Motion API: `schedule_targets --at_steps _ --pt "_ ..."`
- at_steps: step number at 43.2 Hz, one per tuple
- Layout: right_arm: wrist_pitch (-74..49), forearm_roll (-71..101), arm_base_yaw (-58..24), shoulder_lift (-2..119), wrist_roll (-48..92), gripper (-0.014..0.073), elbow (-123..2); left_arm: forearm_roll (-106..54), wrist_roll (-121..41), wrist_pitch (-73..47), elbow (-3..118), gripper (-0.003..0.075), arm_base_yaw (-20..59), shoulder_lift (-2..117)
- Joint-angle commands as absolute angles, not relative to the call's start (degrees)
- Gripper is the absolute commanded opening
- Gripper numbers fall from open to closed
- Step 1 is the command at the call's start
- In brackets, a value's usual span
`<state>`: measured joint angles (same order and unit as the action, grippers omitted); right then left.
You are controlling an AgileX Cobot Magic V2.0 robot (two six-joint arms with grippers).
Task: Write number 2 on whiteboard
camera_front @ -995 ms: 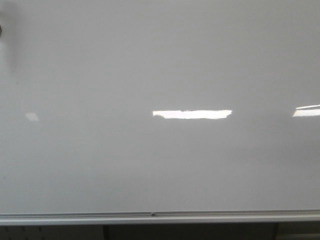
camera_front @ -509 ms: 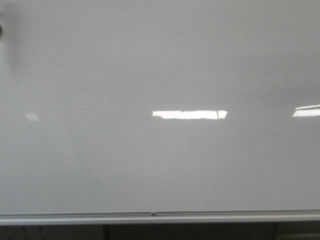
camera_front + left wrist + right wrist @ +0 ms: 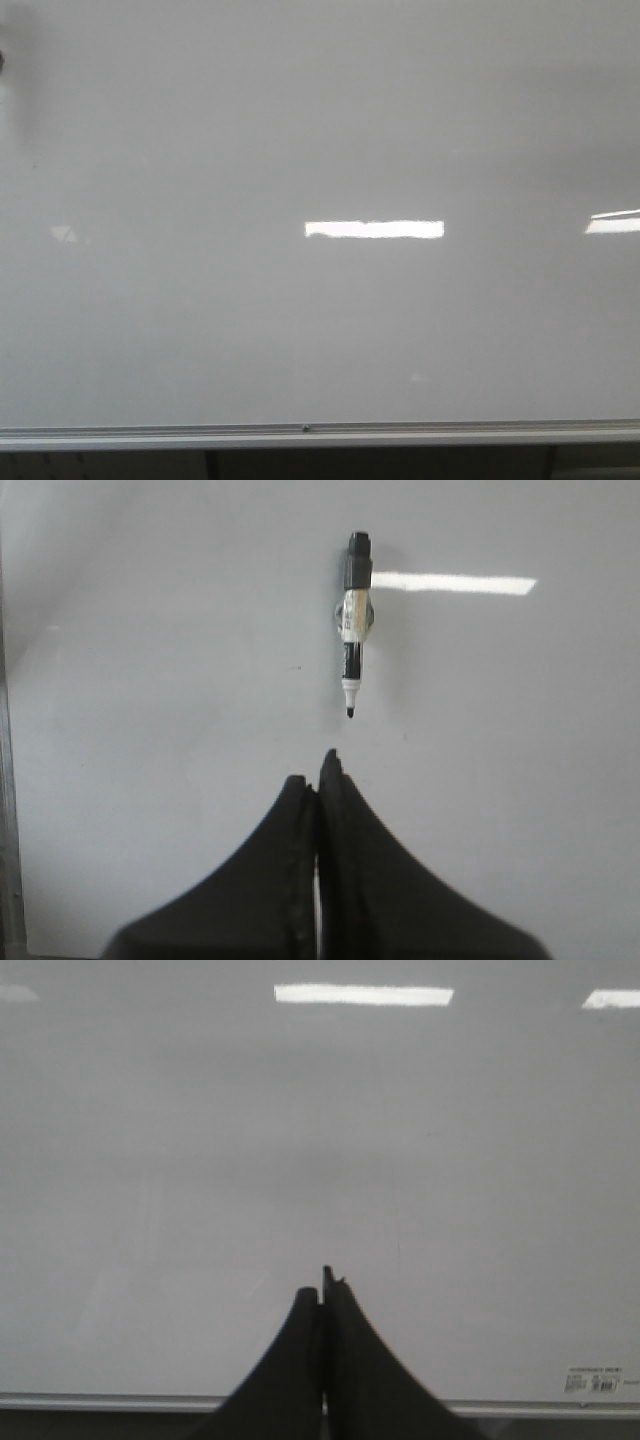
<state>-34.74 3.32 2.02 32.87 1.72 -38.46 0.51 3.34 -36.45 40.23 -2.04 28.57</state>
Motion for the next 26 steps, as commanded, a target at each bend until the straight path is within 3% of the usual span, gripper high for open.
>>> schedule_targets --at_steps 1,7,11,14,17,20,24,26 --pt "-31.05 3.48 2.21 36.22 1.78 -0.0067 -40.17 0.0 3.51 -33.25 41.5 -0.002 -1.69 31.27" --pt "-31.11 3.48 2.21 40.26 3.08 0.0001 -40.17 0.0 3.51 -34.05 41.08 -0.002 -1.69 33.68" --pt "-31.15 3.48 2.21 41.63 3.21 0.017 -40.17 0.4 3.35 -34.2 41.08 -0.0015 -1.69 34.92" --pt "-31.15 3.48 2.21 42.15 3.21 0.0341 -40.17 0.4 2.1 -34.2 41.08 0.0035 -1.69 35.61" --pt "-31.15 3.48 2.21 42.15 3.21 0.0528 -40.17 0.4 1.82 -34.2 41.08 0.0155 -1.69 36.16" --pt "-31.44 3.48 2.21 42.15 3.21 0.0638 -40.17 0.0 0.66 -33.77 41.08 0.0307 -1.69 37.03" --pt "-31.71 3.48 2.21 42.15 3.21 0.0654 -40.17 0.0 0.0 -32.3 41.21 0.0512 -1.69 38.52" --pt "-31.93 3.48 2.21 42.15 3.21 0.0645 -40.17 -0.38 0.0 -31.81 41.3 0.0568 -1.57 39.48"
